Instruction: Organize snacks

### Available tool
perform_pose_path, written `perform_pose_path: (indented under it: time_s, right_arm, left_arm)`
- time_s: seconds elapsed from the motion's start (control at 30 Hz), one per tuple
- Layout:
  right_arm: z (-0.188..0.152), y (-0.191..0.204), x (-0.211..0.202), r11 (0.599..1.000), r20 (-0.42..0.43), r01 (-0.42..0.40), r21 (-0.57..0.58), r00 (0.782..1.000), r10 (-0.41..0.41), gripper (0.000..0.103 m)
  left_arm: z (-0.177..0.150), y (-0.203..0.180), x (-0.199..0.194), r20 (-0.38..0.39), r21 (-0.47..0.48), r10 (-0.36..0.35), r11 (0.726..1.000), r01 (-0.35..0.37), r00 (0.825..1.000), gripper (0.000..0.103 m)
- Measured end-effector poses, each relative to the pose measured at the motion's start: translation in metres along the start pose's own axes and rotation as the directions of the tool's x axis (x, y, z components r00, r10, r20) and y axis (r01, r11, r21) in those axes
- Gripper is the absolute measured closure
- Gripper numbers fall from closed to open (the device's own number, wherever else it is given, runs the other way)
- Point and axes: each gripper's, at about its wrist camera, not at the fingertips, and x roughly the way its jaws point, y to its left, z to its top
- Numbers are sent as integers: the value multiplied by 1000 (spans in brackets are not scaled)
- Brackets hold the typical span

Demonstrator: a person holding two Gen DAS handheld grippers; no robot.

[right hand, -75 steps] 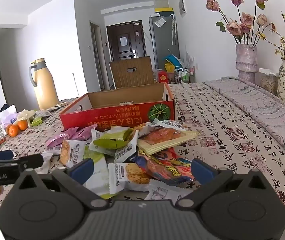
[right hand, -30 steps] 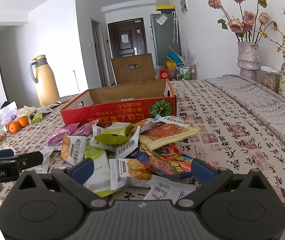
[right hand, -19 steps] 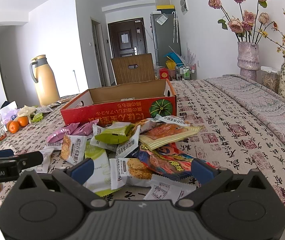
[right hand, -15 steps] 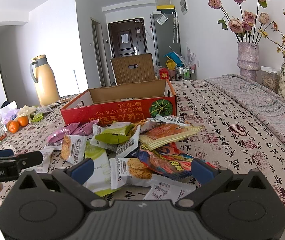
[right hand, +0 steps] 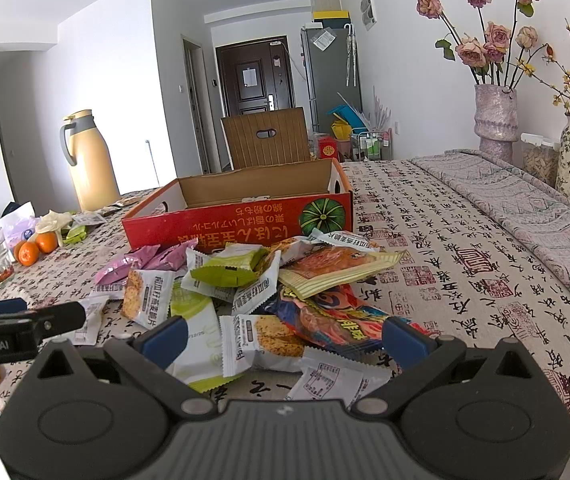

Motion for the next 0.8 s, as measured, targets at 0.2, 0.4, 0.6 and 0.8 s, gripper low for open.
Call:
perform_pose_path:
  time_s: [0.2,0.4,0.6,0.8]
  right_arm:
    - [0,0,0,1000,-1,1,0,1000,-1,0]
    - [0,0,0,1000,-1,2,1,1000,-2,0]
    - [-1,-8,3,1000,-7,16,3,1000,-16,0]
    - [6,-19,17,999,-27,43,-10,999,-43,0]
  left_arm:
    - [-1,2,-1,0,-3,-2,1000,2,1000,0]
    - [-1,3,0,-4,-4,-2,1000,1,1000,0]
    - [-1,4,5,-16,-6,2,1000,-2,1000,0]
    - [-1,5,14,-34,-8,9,1000,-9,999,0]
